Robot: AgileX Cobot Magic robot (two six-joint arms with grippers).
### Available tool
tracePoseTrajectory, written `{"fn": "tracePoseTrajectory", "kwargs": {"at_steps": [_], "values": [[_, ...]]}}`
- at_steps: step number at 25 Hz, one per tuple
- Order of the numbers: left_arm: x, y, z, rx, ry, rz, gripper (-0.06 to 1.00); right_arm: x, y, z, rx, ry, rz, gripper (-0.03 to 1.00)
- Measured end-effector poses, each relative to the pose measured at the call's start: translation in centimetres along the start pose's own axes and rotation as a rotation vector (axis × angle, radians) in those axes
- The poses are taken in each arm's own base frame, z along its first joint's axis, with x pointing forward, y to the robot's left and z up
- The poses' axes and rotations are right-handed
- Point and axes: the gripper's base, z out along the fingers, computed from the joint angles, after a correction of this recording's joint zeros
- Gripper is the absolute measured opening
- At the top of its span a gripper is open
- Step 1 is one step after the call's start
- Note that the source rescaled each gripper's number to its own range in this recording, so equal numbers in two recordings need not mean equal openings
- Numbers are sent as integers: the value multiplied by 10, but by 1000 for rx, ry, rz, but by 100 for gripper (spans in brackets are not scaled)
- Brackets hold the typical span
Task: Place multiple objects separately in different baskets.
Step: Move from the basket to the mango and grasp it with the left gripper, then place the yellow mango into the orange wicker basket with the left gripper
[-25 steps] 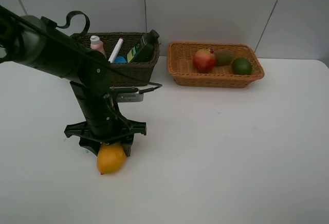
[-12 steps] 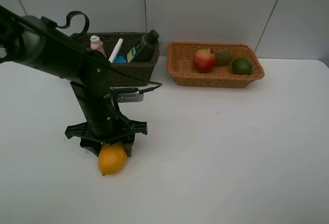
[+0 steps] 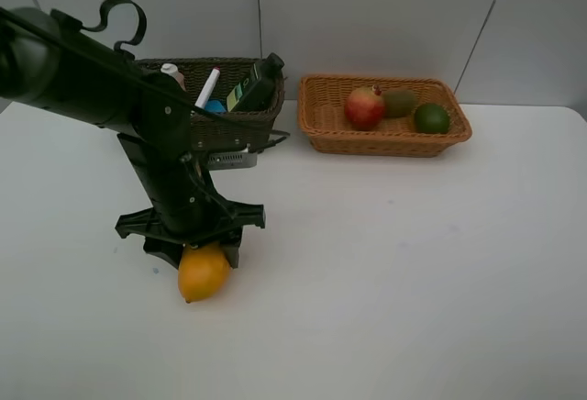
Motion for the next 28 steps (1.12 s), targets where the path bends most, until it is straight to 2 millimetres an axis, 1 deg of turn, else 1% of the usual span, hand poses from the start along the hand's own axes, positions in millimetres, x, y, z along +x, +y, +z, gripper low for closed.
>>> {"fn": "tracePoseTrajectory", "kwargs": {"at_steps": [6,13,19,23,26,28], "values": [[-16,-17,-46,95,-145,114,75,0,0,0,0,0,0,100],[-43,-42,-90,175,-311,239,75,0,0,0,0,0,0,100],[-70,-61,-131,216,-532,319,75,0,0,0,0,0,0,100],[-95,-77,-144,222,-649,361,75,0,0,0,0,0,0,100],[-115,-90,-143,223,-723,394,75,0,0,0,0,0,0,100],[-128,-98,-138,233,-766,411,75,0,0,0,0,0,0,100]]}}
